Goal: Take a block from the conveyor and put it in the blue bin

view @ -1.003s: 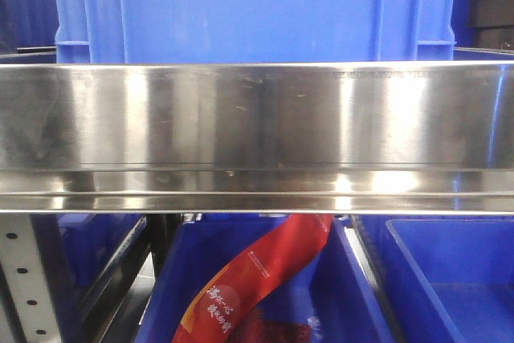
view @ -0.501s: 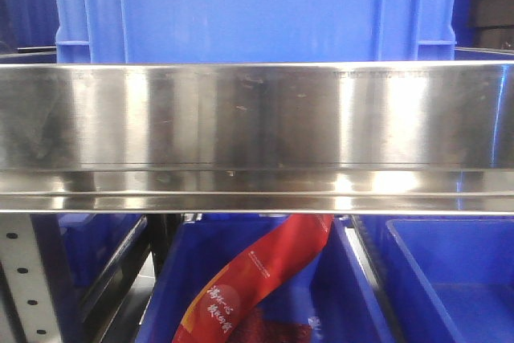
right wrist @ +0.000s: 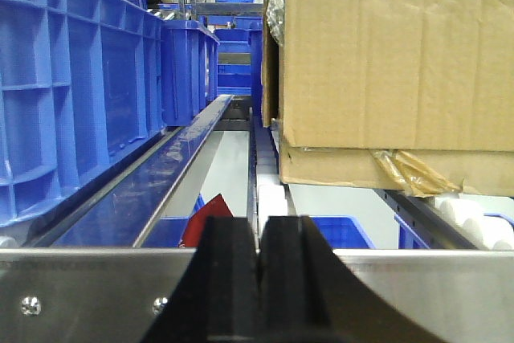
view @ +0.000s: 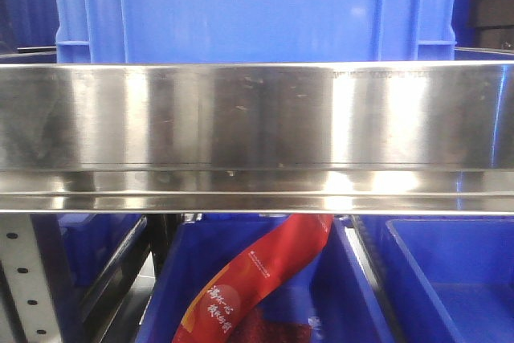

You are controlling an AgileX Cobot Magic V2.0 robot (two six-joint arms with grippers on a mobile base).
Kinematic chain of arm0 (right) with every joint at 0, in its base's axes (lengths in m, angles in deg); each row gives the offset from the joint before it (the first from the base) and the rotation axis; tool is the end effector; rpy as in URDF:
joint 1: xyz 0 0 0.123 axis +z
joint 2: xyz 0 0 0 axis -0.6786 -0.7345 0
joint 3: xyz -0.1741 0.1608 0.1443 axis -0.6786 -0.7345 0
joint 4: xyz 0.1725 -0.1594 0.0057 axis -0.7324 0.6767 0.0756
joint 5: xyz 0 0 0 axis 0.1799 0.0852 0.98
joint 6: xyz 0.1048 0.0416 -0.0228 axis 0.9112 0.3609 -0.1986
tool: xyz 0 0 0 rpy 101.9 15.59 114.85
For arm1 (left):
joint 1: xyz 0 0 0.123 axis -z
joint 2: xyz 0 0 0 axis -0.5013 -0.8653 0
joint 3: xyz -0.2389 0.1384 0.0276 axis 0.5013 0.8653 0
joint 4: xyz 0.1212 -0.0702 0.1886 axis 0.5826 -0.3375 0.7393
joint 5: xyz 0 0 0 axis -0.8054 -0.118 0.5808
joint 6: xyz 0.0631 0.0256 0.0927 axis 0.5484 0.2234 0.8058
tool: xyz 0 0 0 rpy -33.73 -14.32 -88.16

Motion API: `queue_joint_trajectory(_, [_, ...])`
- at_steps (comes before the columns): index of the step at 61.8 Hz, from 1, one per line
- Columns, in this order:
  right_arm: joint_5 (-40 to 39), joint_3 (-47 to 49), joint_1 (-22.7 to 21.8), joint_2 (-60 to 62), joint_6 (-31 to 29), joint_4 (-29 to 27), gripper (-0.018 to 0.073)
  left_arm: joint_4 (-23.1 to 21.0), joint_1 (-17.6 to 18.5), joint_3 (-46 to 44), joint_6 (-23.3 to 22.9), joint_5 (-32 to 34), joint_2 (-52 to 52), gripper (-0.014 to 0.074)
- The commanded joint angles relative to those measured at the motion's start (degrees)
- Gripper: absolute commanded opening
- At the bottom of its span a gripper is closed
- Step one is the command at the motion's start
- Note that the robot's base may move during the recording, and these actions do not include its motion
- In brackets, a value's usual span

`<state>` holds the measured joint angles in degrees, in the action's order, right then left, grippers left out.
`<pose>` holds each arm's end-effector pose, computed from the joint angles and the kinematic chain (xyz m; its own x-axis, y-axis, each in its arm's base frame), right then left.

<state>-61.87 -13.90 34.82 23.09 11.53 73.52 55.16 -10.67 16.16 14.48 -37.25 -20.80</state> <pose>0.0706 -0.0094 0.2113 0.0521 0.0314 -0.9981 0.1320 0.9905 0.0380 0.0859 -0.0310 0.3260 0.0840 -0.0929 -0.9921 0.3436 0.9373 -0.0587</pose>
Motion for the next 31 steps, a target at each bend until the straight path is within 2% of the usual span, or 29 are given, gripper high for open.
queue_joint_trajectory(1, [-1.23,-0.1,-0.27,0.24,0.13,0.35,-0.0167,-0.37,-0.12,0.02,-0.17,1.12,0.35,-0.0111])
queue_joint_trajectory(6, [-1.23,-0.1,-0.27,0.24,0.13,0.35,-0.0167,-0.24,-0.3,0.05,-0.17,1.11,0.35,-0.0111])
queue_joint_trajectory(11, [-1.36,-0.1,-0.27,0.24,0.13,0.35,-0.0167,3.94,-2.3,1.09,-0.17,1.11,0.72,-0.0111])
queue_joint_trajectory(17, [-1.36,-0.1,-0.27,0.24,0.13,0.35,-0.0167,6.26,-8.05,4.45,-0.17,2.08,1.55,-0.0111])
queue_joint_trajectory(22, [-1.36,-0.1,-0.27,0.24,0.13,0.35,-0.0167,6.14,-13.58,8.94,-0.17,4.38,3.65,-0.0111])
queue_joint_trajectory(31, [-1.36,-0.1,-0.27,0.24,0.13,0.35,-0.0167,6.23,-18.4,15.48,-0.17,5.41,10.67,-0.0111])
